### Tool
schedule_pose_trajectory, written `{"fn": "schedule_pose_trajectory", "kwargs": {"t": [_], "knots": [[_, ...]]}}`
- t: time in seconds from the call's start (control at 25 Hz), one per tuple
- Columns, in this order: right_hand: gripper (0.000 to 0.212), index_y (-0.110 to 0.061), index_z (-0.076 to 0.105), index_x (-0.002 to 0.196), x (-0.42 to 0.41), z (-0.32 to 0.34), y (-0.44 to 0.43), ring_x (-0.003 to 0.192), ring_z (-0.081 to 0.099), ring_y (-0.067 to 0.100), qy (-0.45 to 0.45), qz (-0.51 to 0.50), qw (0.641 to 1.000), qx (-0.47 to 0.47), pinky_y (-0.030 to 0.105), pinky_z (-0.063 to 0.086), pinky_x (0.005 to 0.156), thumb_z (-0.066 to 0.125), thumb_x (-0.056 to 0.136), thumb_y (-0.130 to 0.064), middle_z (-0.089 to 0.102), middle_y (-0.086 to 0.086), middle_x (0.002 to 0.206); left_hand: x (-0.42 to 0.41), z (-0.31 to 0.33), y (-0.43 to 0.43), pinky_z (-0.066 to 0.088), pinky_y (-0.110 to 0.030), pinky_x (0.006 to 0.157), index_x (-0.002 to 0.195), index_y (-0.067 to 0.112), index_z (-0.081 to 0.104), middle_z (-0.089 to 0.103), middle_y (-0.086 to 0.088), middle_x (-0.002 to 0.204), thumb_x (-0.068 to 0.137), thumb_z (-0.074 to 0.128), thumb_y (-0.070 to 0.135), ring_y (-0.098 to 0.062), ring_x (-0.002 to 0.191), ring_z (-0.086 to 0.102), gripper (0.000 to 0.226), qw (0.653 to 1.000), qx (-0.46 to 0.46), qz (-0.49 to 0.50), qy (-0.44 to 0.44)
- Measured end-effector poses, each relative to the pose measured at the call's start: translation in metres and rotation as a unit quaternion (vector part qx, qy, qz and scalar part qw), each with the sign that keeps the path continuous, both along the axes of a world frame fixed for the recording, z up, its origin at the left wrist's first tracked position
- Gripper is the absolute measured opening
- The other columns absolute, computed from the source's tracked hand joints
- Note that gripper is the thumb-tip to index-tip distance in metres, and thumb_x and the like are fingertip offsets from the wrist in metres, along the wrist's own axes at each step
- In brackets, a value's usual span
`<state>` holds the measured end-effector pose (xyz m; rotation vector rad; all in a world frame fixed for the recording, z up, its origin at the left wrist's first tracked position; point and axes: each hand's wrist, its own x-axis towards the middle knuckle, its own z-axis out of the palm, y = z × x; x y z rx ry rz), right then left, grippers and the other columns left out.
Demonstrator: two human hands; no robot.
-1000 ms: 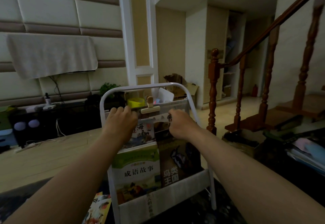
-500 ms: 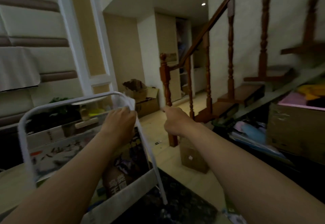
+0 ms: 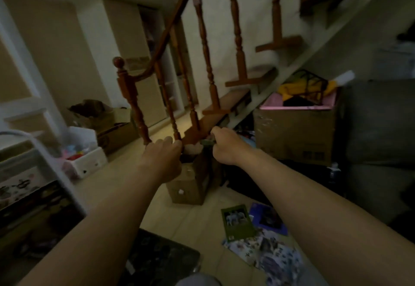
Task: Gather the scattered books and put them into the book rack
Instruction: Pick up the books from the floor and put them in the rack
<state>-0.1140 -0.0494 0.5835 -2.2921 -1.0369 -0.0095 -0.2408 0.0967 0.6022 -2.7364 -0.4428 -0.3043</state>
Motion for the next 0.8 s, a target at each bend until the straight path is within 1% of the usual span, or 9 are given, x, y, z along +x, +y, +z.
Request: {"fn": "schedule_pose_trajectory", "kwargs": {"t": [0.04,0.12,0.2,0.28,0.4,0.48,0.56,0.64,0.8], "knots": [[0.019,-0.013,0.048,0.112,0.013,-0.009,-0.012,0.106,0.05,0.031,0.011,-0.014,1.0,-0.004,0.04,0.046,0.083,0.049,0.093,-0.011,0.048,0.009,0.115,0.016,-0.011,-0.012,0.048,-0.033,0.077,0.127,0.02,0.045,0.05,-0.005,0.116,0.092,0.055,0.028,-0.02,0.092,0.051,0.037,1.0,-0.003,-0.011,0.014],[0.027,-0.011,0.047,0.12,0.039,-0.033,-0.037,0.109,0.048,0.031,0.038,-0.041,0.998,-0.009,0.04,0.047,0.088,0.049,0.094,-0.01,0.045,0.01,0.127,0.049,-0.038,-0.034,0.047,-0.035,0.078,0.128,0.019,0.045,0.05,-0.006,0.118,0.092,0.054,0.027,-0.023,0.095,0.052,0.037,0.998,-0.017,-0.039,0.043],[0.038,-0.009,0.044,0.131,0.062,-0.061,-0.055,0.113,0.049,0.033,0.061,-0.073,0.995,-0.017,0.036,0.046,0.088,0.049,0.094,-0.01,0.044,0.014,0.134,0.078,-0.066,-0.05,0.045,-0.036,0.074,0.119,0.018,0.046,0.047,-0.005,0.108,0.093,0.052,0.03,-0.023,0.088,0.048,0.028,0.995,-0.024,-0.058,0.073],[0.041,-0.01,0.043,0.134,0.084,-0.093,-0.069,0.114,0.051,0.034,0.076,-0.098,0.992,-0.031,0.037,0.048,0.09,0.049,0.093,-0.012,0.047,0.014,0.13,0.104,-0.098,-0.063,0.037,-0.036,0.07,0.113,0.017,0.046,0.039,-0.003,0.096,0.095,0.05,0.032,-0.022,0.08,0.04,0.024,0.991,-0.029,-0.077,0.104],[0.041,-0.01,0.042,0.135,0.113,-0.144,-0.082,0.122,0.047,0.035,0.125,-0.115,0.984,-0.059,0.045,0.047,0.099,0.049,0.095,-0.011,0.044,0.016,0.137,0.139,-0.147,-0.075,0.036,-0.037,0.074,0.118,0.017,0.045,0.047,-0.009,0.11,0.093,0.05,0.027,-0.026,0.091,0.046,0.027,0.982,-0.051,-0.103,0.147],[0.038,-0.008,0.043,0.133,0.131,-0.181,-0.089,0.113,0.052,0.033,0.16,-0.128,0.976,-0.068,0.046,0.05,0.095,0.049,0.096,-0.009,0.047,0.016,0.133,0.162,-0.181,-0.078,0.039,-0.037,0.08,0.123,0.015,0.045,0.049,-0.011,0.119,0.092,0.053,0.026,-0.029,0.103,0.05,0.034,0.975,-0.064,-0.116,0.178],[0.036,-0.009,0.044,0.131,0.147,-0.221,-0.093,0.103,0.054,0.03,0.182,-0.152,0.968,-0.081,0.045,0.053,0.088,0.05,0.096,-0.009,0.05,0.016,0.126,0.183,-0.22,-0.076,0.039,-0.035,0.081,0.128,0.013,0.045,0.049,-0.013,0.124,0.092,0.056,0.027,-0.03,0.109,0.051,0.04,0.967,-0.079,-0.126,0.207],[0.034,-0.009,0.046,0.129,0.161,-0.266,-0.095,0.1,0.056,0.031,0.196,-0.178,0.96,-0.097,0.044,0.053,0.085,0.053,0.095,-0.01,0.052,0.016,0.12,0.2,-0.259,-0.071,0.042,-0.035,0.081,0.132,0.012,0.046,0.05,-0.014,0.126,0.09,0.057,0.025,-0.032,0.11,0.053,0.045,0.96,-0.1,-0.129,0.227],[0.021,-0.009,0.047,0.113,0.184,-0.362,-0.097,0.094,0.056,0.035,0.256,-0.201,0.94,-0.101,0.039,0.048,0.074,0.054,0.094,-0.006,0.054,0.019,0.108,0.231,-0.34,-0.06,0.046,-0.039,0.086,0.139,0.008,0.041,0.047,-0.018,0.134,0.089,0.059,0.02,-0.036,0.113,0.054,0.054,0.943,-0.154,-0.124,0.269]]}}
